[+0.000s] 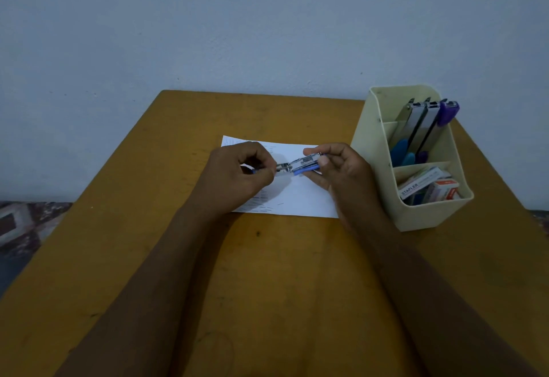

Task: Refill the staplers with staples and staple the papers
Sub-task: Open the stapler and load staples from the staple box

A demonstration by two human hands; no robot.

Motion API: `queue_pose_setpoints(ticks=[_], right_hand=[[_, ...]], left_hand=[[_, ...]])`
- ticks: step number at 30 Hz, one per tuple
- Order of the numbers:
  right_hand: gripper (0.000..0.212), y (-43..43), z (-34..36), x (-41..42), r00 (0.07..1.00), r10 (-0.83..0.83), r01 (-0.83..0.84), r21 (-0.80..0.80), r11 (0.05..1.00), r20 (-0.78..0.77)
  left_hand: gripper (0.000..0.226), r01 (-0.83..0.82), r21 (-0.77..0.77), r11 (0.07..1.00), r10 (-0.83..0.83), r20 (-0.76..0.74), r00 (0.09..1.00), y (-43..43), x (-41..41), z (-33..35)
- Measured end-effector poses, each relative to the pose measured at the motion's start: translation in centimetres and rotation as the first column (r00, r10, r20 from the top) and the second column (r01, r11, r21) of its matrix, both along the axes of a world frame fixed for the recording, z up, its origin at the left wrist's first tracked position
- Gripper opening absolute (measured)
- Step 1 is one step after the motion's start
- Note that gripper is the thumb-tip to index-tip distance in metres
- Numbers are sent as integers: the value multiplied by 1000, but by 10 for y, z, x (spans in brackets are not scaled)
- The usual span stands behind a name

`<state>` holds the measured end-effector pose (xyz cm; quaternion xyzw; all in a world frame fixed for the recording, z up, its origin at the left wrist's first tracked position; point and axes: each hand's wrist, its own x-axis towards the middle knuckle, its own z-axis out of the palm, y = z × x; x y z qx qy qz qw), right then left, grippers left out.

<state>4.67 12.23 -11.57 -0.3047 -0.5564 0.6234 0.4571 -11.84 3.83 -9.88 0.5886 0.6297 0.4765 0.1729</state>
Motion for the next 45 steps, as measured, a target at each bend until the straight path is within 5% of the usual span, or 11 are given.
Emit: queue_pose_setpoints(ticks=[3,10,14,18,24,29,36,45], right_hand=[[22,1,-1,1,1000,27,-27,-4,1000,-16],[23,1,0,4,982,160,-162,-6,987,-103],[27,0,-1,4,977,193,-191,34,981,-86],[31,-1,-3,1,985,157,-167,158,973,76],[41,-6,-2,-4,952,-51,-67,366,928,303],[31,-8,-4,-6,937,-138,10,371,929,320],[34,-10,-5,-6,914,-186,13,431,902,361],[34,-10,-5,-6,912,-209,37,435,900,354]], left_hand=[[5,10,-50,999,-10,11,1000,0,2,-1],[33,165,-273,948,-99,240,966,0,16,9],[14,140,-335,932,-31,312,949,1,19,13],[29,50,-291,955,6,186,983,3,16,12],[6,-42,-128,991,50,61,997,5,7,5],[7,-130,-47,990,121,-163,979,6,9,-4],[6,-148,74,986,163,-282,946,5,10,-5],[15,-73,-88,993,27,-439,898,6,3,-6]])
